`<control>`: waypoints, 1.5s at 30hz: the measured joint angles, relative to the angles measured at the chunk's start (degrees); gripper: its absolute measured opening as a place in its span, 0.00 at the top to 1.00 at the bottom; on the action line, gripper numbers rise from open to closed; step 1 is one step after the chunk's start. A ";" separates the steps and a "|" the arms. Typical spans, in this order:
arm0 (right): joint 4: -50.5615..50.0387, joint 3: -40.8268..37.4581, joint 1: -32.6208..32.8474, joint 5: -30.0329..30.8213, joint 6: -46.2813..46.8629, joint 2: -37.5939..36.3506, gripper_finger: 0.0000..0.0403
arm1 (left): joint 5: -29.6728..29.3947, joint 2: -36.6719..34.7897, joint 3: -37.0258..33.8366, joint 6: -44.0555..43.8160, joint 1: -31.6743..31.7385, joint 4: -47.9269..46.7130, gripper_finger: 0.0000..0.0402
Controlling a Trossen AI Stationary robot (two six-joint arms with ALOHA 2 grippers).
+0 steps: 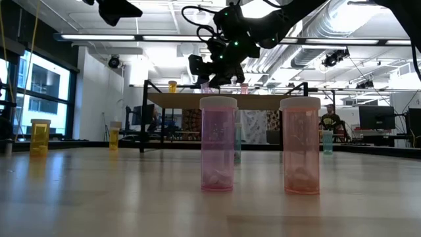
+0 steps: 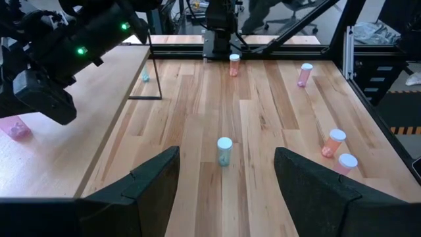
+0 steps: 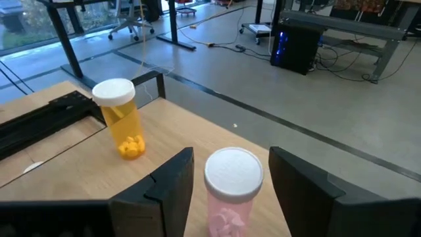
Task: Pick and place medicine bottles onto shelf by color
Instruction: Adjust the pill bottles on the shelf
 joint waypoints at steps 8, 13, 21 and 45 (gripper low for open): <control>1.79 0.00 0.00 0.00 0.00 0.00 0.53 | 0.00 0.01 0.00 0.00 -0.01 0.02 0.41; 3.82 0.00 0.00 0.01 0.00 0.00 0.53 | 0.01 0.01 0.00 0.00 0.00 0.01 0.41; 4.61 0.00 0.00 0.02 0.00 0.00 0.53 | 0.01 0.00 0.00 0.00 0.00 0.00 0.41; 5.45 0.00 0.13 0.10 -6.65 -4.68 0.53 | 0.01 0.00 0.00 -0.02 0.00 -0.13 0.41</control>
